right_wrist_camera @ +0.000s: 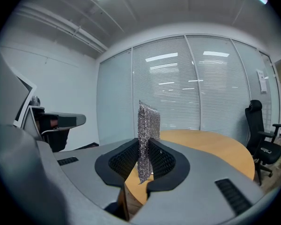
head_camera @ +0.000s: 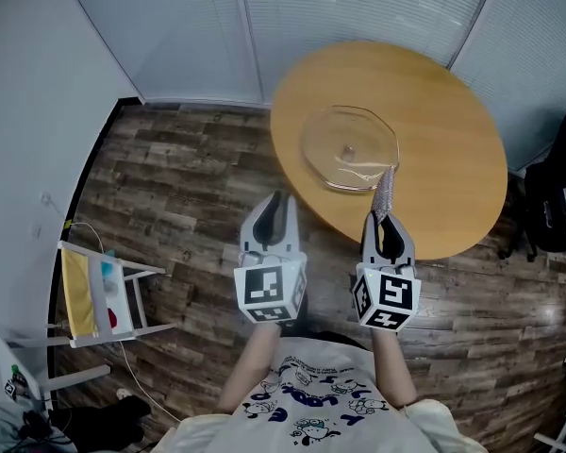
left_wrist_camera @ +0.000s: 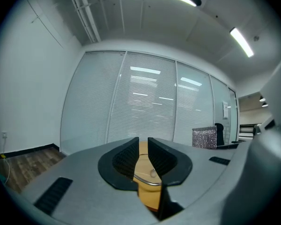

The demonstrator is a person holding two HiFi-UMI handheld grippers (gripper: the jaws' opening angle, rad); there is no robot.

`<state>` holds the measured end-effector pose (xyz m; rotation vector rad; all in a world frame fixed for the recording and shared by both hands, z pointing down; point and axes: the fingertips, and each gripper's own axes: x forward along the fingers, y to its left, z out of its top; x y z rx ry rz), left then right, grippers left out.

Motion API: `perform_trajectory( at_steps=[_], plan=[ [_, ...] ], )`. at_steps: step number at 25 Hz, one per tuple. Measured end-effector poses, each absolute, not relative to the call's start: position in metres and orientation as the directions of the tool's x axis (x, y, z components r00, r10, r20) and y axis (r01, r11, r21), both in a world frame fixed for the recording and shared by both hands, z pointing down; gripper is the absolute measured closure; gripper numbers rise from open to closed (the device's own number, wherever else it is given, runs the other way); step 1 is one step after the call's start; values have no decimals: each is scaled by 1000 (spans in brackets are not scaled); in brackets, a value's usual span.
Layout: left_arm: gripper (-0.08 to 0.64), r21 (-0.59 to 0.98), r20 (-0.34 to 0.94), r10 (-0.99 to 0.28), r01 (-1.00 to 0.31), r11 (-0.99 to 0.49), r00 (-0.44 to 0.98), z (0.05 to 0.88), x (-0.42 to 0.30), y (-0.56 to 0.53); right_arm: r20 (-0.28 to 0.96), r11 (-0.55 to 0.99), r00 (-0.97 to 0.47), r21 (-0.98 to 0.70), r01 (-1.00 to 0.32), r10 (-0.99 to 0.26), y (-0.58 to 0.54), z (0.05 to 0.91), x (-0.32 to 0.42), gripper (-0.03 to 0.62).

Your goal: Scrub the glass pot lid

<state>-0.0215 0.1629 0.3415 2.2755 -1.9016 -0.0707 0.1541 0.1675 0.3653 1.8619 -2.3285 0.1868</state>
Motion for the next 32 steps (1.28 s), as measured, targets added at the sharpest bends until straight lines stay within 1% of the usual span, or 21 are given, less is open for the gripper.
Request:
perform_trajectory(
  at_steps=[6,14,24,32],
  plan=[
    [497,166,99,-975,-969,-183,201,352,-32,113,201,209,-202,12,-978,-959,124,367,144,518],
    [495,186,107,-960,-954,-237,259,355,-32,53,227,174,-166,15,-985,-960,69,375,141,518],
    [495,223,172,-930,-933,-283,324,376,-39,-11,271,145,-128,43,-988,-954,11,389,134,518],
    [497,247,248,-890,-913,-325,384,407,-39,-45,321,111,-84,67,-992,-943,-18,409,137,518]
  ],
)
